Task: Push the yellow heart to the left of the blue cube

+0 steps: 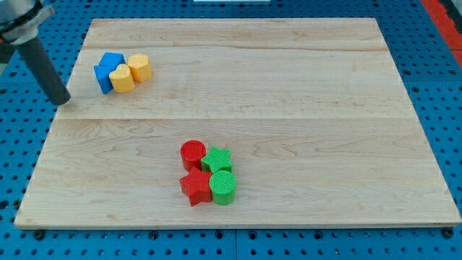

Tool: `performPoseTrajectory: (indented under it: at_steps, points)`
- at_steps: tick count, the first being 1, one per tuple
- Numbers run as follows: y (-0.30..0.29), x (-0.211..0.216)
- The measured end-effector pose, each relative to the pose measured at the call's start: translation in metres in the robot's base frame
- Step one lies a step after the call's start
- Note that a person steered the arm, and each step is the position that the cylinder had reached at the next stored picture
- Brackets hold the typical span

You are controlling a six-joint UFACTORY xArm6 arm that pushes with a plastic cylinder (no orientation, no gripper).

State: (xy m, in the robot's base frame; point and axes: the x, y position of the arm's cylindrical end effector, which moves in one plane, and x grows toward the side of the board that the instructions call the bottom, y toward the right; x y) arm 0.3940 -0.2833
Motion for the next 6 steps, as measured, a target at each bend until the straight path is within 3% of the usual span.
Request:
performPoseTrajectory:
  at_steps: [2, 6]
  points:
    - [0.104, -0.014]
    - [0.111, -0.019]
